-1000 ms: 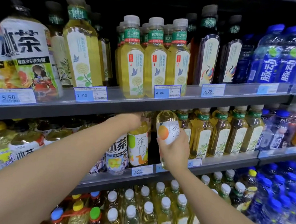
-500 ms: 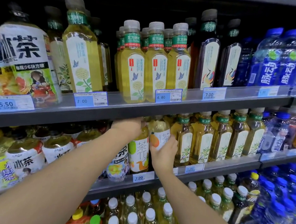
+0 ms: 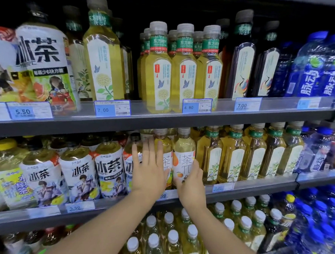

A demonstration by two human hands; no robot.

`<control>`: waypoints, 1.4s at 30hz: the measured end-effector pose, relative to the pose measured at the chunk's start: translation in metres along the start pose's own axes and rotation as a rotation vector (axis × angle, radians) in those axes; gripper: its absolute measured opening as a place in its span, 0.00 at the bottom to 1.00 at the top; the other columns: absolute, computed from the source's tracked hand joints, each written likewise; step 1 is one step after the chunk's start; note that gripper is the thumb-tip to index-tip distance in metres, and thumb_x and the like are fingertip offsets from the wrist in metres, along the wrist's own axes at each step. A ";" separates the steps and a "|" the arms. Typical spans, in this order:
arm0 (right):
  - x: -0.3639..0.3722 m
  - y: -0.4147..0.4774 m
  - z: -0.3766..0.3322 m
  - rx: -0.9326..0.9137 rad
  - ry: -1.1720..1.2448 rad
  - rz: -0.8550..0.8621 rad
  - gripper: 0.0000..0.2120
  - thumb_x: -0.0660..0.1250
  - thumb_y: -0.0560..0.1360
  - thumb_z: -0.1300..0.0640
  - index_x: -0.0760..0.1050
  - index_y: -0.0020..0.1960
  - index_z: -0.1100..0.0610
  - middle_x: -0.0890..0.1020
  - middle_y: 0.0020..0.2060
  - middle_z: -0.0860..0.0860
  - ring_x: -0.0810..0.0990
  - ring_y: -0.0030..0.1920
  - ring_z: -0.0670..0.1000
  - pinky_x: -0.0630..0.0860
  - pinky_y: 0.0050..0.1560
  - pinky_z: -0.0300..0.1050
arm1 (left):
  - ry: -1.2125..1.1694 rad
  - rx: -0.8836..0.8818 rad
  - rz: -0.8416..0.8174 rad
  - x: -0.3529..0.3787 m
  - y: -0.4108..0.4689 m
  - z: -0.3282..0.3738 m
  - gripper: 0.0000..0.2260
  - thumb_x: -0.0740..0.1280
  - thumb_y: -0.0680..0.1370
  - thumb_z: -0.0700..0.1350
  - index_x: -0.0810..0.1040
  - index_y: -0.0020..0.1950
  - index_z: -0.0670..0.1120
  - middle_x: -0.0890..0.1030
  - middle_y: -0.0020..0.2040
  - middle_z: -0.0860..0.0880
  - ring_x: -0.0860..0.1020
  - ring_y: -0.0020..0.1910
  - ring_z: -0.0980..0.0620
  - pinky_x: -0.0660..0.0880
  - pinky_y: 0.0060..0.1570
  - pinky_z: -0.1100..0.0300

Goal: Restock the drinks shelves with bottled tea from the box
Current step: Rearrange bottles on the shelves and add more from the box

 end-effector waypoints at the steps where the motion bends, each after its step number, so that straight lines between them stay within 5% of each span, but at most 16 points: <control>1: -0.001 -0.002 -0.001 0.001 0.001 -0.014 0.38 0.69 0.77 0.49 0.49 0.77 0.48 0.69 0.65 0.51 0.76 0.60 0.51 0.80 0.53 0.47 | -0.001 0.006 -0.008 0.001 -0.006 0.001 0.41 0.49 0.80 0.64 0.34 0.79 0.38 0.42 0.80 0.34 0.42 0.79 0.35 0.41 0.73 0.32; 7: -0.037 -0.036 -0.005 -0.153 -0.241 -0.139 0.29 0.65 0.79 0.46 0.60 0.76 0.51 0.67 0.69 0.49 0.74 0.64 0.51 0.76 0.61 0.49 | -0.028 0.062 -0.126 -0.015 -0.049 0.011 0.36 0.48 0.82 0.62 0.36 0.80 0.43 0.37 0.80 0.37 0.34 0.78 0.34 0.37 0.71 0.30; 11: -0.092 -0.076 0.011 -0.118 -0.332 -0.203 0.23 0.63 0.79 0.44 0.67 0.71 0.51 0.69 0.68 0.49 0.78 0.56 0.52 0.78 0.53 0.47 | -0.142 0.165 -0.268 -0.042 -0.097 0.048 0.30 0.49 0.83 0.60 0.52 0.81 0.46 0.51 0.81 0.40 0.45 0.79 0.35 0.33 0.70 0.30; 15: -0.173 -0.129 0.046 -0.034 -0.399 -0.201 0.19 0.64 0.79 0.46 0.72 0.66 0.52 0.72 0.61 0.50 0.79 0.54 0.53 0.76 0.50 0.47 | -0.317 0.277 -0.312 -0.087 -0.138 0.101 0.20 0.55 0.82 0.54 0.72 0.70 0.48 0.73 0.69 0.46 0.66 0.72 0.41 0.49 0.75 0.36; 18: -0.246 -0.180 0.086 0.072 -0.449 -0.172 0.11 0.64 0.77 0.51 0.78 0.54 0.56 0.77 0.51 0.54 0.78 0.54 0.57 0.75 0.50 0.49 | -0.426 0.369 -0.280 -0.127 -0.172 0.151 0.14 0.57 0.81 0.51 0.77 0.60 0.49 0.80 0.55 0.49 0.76 0.58 0.45 0.66 0.68 0.45; 21: -0.322 -0.242 0.137 0.223 -0.454 -0.100 0.11 0.64 0.77 0.50 0.80 0.56 0.51 0.77 0.52 0.52 0.78 0.55 0.55 0.72 0.50 0.44 | -0.506 0.505 -0.203 -0.163 -0.211 0.214 0.12 0.57 0.80 0.49 0.79 0.51 0.48 0.81 0.48 0.47 0.78 0.49 0.44 0.73 0.49 0.52; 24: -0.387 -0.318 0.194 0.382 -0.509 -0.059 0.18 0.65 0.79 0.48 0.75 0.66 0.51 0.74 0.65 0.54 0.77 0.62 0.55 0.72 0.63 0.47 | -0.649 0.640 -0.187 -0.187 -0.265 0.281 0.11 0.59 0.79 0.49 0.79 0.49 0.47 0.82 0.47 0.45 0.80 0.49 0.42 0.74 0.47 0.51; 27: -0.433 -0.398 0.254 0.524 -0.517 -0.055 0.19 0.64 0.80 0.48 0.74 0.68 0.53 0.74 0.65 0.55 0.77 0.61 0.55 0.72 0.63 0.47 | -0.743 0.764 -0.250 -0.188 -0.328 0.344 0.10 0.60 0.79 0.50 0.79 0.50 0.48 0.82 0.48 0.48 0.80 0.49 0.43 0.75 0.45 0.51; 36: -0.440 -0.595 0.421 0.876 -0.411 -0.114 0.20 0.64 0.80 0.46 0.74 0.68 0.54 0.77 0.64 0.53 0.78 0.60 0.52 0.72 0.59 0.42 | -0.796 1.069 -0.646 -0.100 -0.507 0.496 0.12 0.60 0.81 0.50 0.78 0.61 0.49 0.80 0.56 0.49 0.78 0.56 0.46 0.75 0.53 0.53; 42: -0.397 -0.636 0.452 0.811 -0.210 -0.237 0.33 0.64 0.71 0.29 0.67 0.72 0.42 0.75 0.63 0.43 0.79 0.51 0.43 0.75 0.54 0.41 | -0.650 1.109 -1.000 -0.023 -0.583 0.523 0.16 0.59 0.79 0.47 0.74 0.67 0.54 0.75 0.64 0.52 0.73 0.63 0.49 0.74 0.58 0.53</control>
Point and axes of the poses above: each hand's wrist, its own y-axis towards the middle knuckle, its own x-axis out of the palm, z = x × y, the point moved 6 cm from there along y, towards the middle knuckle
